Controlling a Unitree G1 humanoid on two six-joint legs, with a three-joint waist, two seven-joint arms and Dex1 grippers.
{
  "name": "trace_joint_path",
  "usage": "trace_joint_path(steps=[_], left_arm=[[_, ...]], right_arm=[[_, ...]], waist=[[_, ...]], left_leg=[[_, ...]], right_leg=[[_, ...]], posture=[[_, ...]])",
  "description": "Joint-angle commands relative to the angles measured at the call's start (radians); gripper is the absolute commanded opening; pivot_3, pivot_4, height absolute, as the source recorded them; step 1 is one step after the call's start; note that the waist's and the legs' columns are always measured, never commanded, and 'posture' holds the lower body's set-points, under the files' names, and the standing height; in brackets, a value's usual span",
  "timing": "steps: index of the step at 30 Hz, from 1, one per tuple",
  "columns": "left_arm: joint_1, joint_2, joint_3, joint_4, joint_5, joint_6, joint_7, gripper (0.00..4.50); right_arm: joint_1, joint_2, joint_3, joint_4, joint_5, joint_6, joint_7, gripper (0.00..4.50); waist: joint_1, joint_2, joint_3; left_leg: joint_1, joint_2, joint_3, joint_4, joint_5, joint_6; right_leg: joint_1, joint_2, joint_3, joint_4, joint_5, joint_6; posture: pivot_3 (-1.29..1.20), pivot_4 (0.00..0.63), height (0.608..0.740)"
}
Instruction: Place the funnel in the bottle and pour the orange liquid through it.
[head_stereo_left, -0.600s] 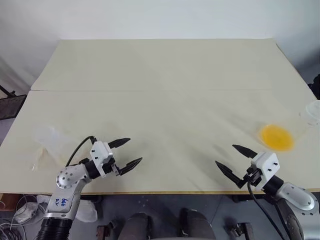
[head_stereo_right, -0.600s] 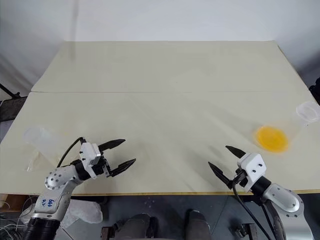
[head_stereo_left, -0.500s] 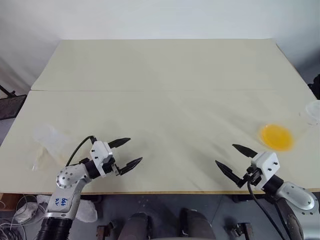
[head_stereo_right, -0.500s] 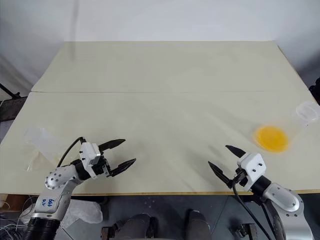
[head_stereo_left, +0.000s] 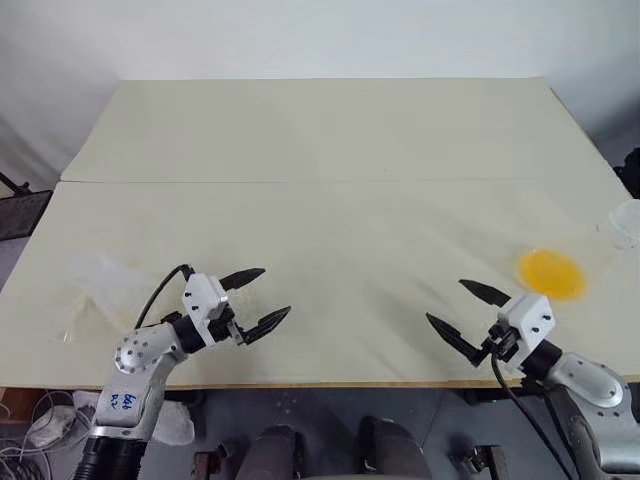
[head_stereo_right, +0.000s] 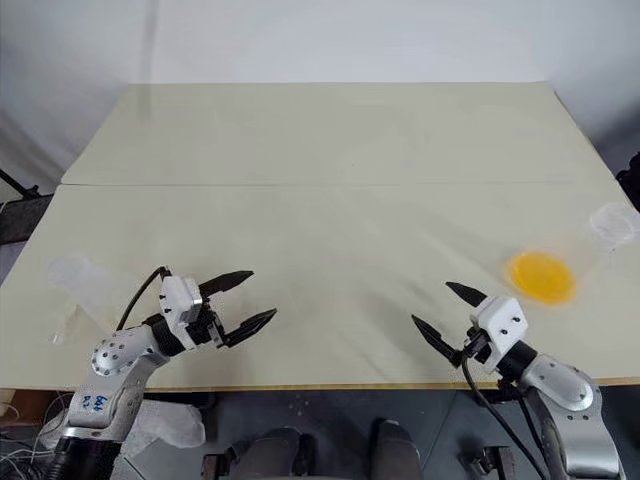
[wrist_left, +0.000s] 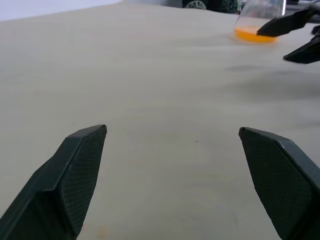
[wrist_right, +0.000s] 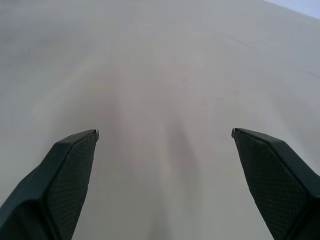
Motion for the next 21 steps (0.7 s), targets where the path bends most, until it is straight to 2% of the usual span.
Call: trace_joint_path(steps=[1,5,12,21], left_arm=[[0.084,0.002,0.083,-0.104,-0.053,0.009,0.036,4.50],[0.210,0.004,0.158,-0.177,-0.090,0.007,0.046,4.50],[0.446,-0.001,0.366,-0.266,-0.189,0.017,0.058,4.50],[0.637,-0.083,0.602,-0.295,-0.314,0.020,0.120,4.50]], right_arm=[[-0.050,-0.015,0.013,0.034,0.016,0.000,0.040,4.47],[-0.121,-0.014,0.045,0.090,0.013,0.002,0.077,4.47],[-0.242,-0.004,0.105,0.201,0.005,-0.010,0.146,4.47],[-0.269,0.012,0.135,0.225,0.014,-0.002,0.180,4.47]], waist=[[-0.001,0.000,0.000],[-0.003,0.000,0.000],[-0.002,-0.001,0.000],[0.000,-0.001,0.000]], left_leg=[[0.000,0.000,0.000,0.000,0.000,0.000],[0.000,0.001,0.000,0.000,0.000,0.000],[-0.001,0.000,-0.001,0.001,0.000,0.000],[-0.001,0.001,-0.001,0.001,-0.001,0.000]], right_leg=[[0.000,0.000,0.000,0.000,0.000,0.000],[0.000,0.000,0.002,0.000,0.000,0.000],[0.000,-0.001,0.007,-0.002,0.000,0.000],[0.001,-0.002,0.007,-0.006,0.000,-0.001]], posture=[[0.00,0.150,0.740],[0.00,0.150,0.740],[0.00,0.150,0.740],[0.00,0.150,0.740]])
